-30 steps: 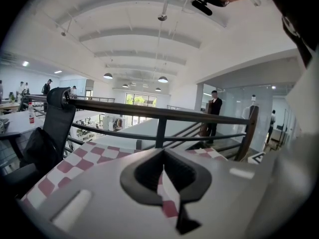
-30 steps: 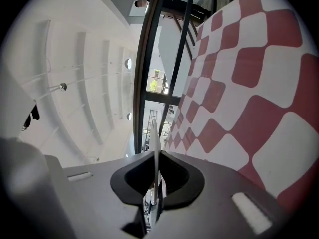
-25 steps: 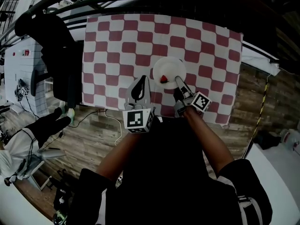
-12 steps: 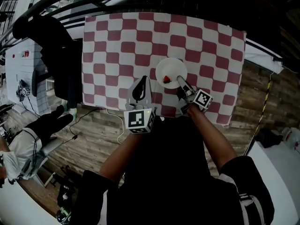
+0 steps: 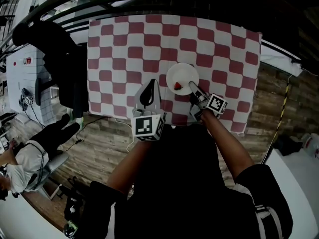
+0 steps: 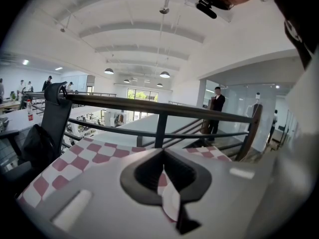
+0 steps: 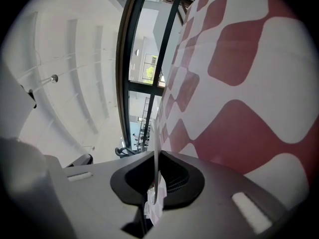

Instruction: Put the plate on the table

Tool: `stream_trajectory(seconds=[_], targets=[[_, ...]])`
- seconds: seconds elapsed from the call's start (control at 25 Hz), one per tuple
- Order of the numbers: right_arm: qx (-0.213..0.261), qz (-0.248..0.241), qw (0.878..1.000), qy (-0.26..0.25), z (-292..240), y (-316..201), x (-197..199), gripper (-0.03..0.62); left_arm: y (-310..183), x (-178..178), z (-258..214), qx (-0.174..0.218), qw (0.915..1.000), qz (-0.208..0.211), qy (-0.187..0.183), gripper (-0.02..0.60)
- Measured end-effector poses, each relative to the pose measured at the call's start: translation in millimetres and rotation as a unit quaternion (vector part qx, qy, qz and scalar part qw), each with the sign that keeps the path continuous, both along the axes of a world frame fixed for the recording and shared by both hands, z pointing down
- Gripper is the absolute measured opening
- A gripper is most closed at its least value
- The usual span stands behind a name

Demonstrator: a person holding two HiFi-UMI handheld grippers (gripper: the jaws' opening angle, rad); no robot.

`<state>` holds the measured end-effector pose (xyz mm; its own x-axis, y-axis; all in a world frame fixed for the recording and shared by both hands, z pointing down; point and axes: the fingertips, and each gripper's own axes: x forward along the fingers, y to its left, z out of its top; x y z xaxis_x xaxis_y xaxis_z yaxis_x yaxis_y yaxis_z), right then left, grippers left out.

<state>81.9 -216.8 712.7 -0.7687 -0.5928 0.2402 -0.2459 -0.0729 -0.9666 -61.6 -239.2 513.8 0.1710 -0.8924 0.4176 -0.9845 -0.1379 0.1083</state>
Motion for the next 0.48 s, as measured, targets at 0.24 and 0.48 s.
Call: stream_trajectory(seconds=[0.24,0.48], targets=[[-0.008,-0.004,1.000,0.021,9.7,-1.1,3.8,0.017,-2.3,-5.7,1.9,-0.001,1.0000,-0.003,-0.004,0.009],[-0.029,-0.016,0.999,0.023,19.5,1.3,3.4,0.017,-4.3,-12.3,0.8,0.003,1.0000,-0.009,0.000,0.009]])
